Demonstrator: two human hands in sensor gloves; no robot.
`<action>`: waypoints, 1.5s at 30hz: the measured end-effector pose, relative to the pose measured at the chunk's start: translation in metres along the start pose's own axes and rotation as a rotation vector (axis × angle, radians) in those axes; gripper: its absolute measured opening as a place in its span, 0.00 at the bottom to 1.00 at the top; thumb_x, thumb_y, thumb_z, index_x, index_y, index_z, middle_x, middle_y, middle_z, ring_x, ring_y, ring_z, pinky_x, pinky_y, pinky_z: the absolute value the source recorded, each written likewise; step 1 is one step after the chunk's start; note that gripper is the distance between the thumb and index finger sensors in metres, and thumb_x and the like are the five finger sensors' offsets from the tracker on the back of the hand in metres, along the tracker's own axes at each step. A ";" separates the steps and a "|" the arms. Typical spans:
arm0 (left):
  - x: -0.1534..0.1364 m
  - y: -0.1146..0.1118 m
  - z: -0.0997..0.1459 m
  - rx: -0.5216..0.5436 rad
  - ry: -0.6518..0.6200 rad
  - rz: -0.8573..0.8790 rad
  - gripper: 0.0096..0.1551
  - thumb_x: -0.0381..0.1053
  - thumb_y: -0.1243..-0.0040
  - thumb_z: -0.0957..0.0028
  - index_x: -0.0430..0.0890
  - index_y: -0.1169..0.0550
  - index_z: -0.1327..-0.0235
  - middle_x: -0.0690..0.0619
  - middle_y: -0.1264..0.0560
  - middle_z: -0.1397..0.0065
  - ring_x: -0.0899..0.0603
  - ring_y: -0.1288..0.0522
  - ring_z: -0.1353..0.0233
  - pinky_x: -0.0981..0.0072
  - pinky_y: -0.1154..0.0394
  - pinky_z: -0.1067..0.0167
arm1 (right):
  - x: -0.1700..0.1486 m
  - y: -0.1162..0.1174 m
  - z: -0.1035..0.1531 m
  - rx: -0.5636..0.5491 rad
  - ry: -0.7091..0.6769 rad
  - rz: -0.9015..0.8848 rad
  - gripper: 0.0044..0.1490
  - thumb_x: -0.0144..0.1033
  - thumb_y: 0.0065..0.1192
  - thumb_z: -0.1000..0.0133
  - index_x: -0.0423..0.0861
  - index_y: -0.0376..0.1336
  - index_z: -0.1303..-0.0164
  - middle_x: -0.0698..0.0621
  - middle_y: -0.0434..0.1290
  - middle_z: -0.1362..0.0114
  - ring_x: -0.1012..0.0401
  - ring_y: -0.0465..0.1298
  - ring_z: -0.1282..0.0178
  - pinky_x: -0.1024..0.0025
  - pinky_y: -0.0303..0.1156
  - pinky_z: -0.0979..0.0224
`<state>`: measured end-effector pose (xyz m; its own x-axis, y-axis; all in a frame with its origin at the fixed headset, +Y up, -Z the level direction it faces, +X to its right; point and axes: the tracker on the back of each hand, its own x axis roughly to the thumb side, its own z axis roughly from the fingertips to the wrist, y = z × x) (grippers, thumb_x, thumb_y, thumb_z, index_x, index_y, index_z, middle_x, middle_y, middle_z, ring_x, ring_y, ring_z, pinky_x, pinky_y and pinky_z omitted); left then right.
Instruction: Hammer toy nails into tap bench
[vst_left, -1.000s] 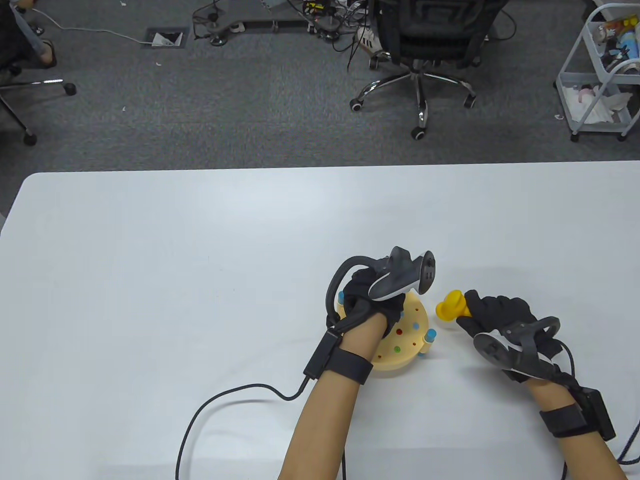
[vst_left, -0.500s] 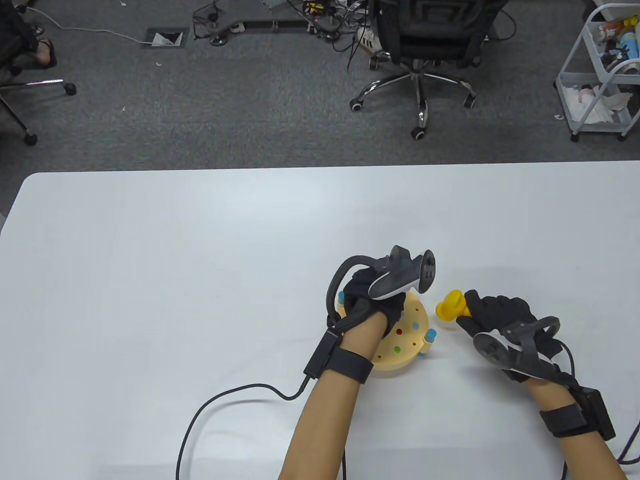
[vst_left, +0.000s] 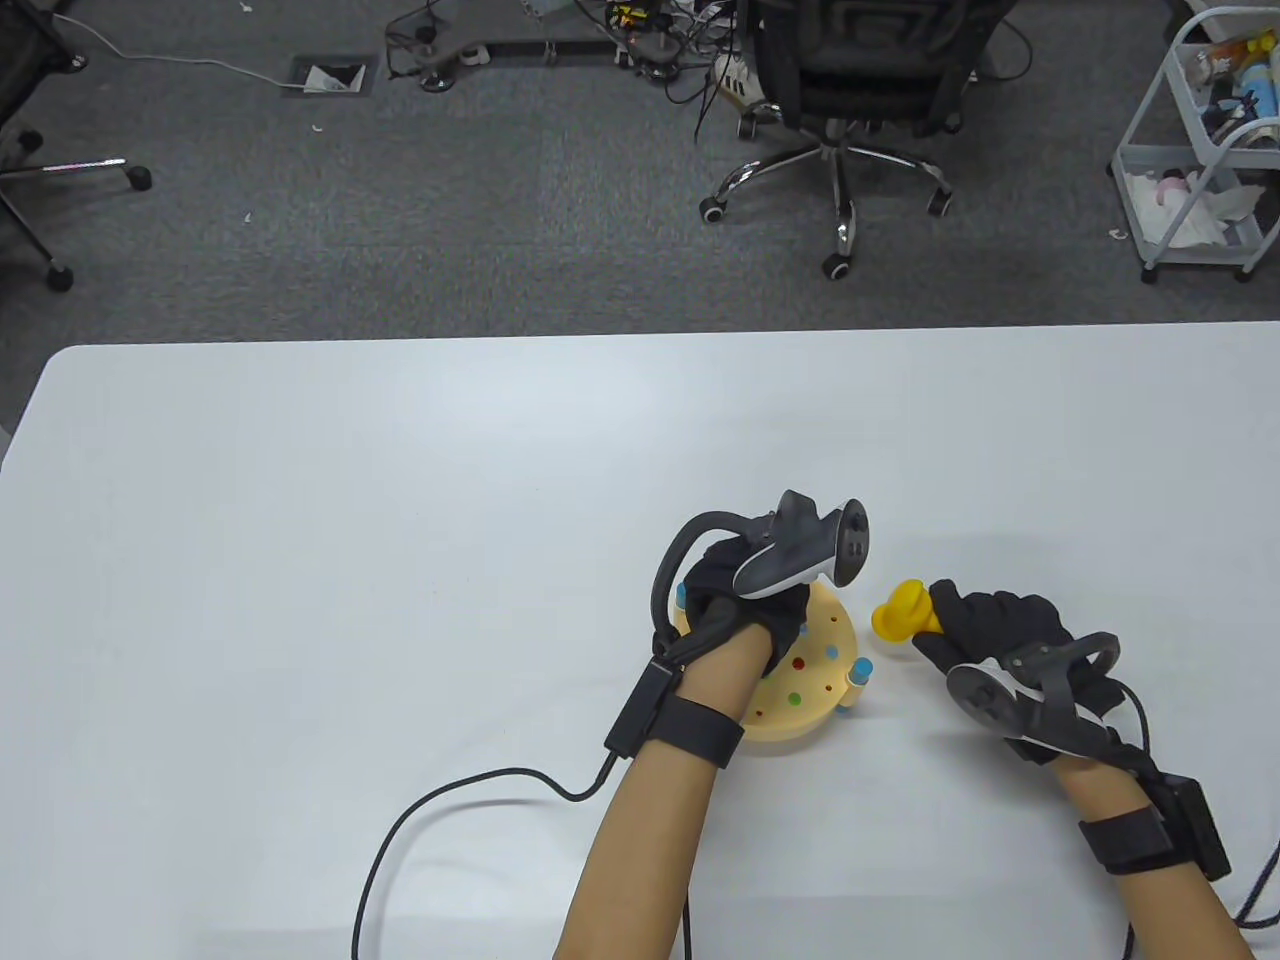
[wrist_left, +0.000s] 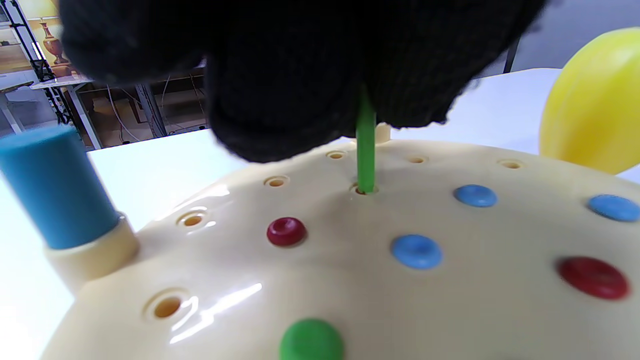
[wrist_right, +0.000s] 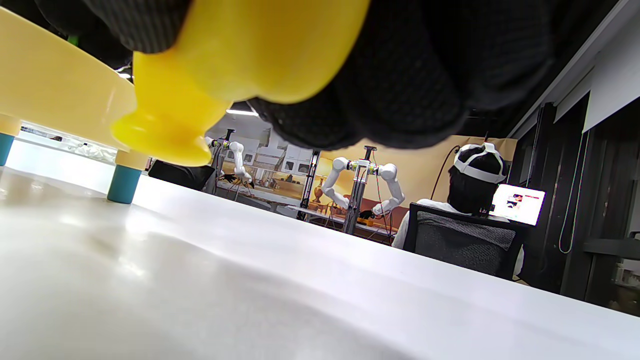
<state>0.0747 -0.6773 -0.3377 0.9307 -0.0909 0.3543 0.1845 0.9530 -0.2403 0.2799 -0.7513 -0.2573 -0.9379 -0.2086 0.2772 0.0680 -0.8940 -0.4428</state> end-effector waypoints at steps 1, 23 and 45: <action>0.000 0.000 0.000 -0.001 0.000 0.000 0.22 0.50 0.31 0.60 0.51 0.17 0.51 0.45 0.15 0.53 0.50 0.15 0.65 0.61 0.19 0.66 | 0.000 0.000 0.000 0.000 0.000 0.000 0.42 0.59 0.45 0.52 0.46 0.68 0.37 0.49 0.81 0.54 0.58 0.82 0.61 0.59 0.77 0.45; -0.070 0.008 0.033 0.143 0.142 0.149 0.32 0.57 0.35 0.61 0.49 0.22 0.42 0.42 0.19 0.45 0.47 0.17 0.58 0.58 0.22 0.61 | 0.001 0.000 0.000 -0.006 -0.001 0.011 0.42 0.59 0.45 0.52 0.46 0.68 0.37 0.49 0.81 0.54 0.58 0.82 0.61 0.59 0.78 0.46; -0.119 -0.092 0.033 0.280 -0.015 0.610 0.31 0.56 0.34 0.61 0.50 0.23 0.43 0.42 0.20 0.44 0.48 0.17 0.58 0.59 0.22 0.62 | 0.067 -0.064 -0.066 -0.129 -0.123 -0.061 0.41 0.59 0.47 0.53 0.47 0.68 0.36 0.49 0.81 0.53 0.57 0.81 0.60 0.58 0.76 0.43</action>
<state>-0.0639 -0.7450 -0.3275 0.8373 0.4899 0.2427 -0.4640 0.8715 -0.1584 0.1904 -0.6820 -0.2666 -0.8898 -0.2092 0.4057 -0.0395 -0.8502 -0.5250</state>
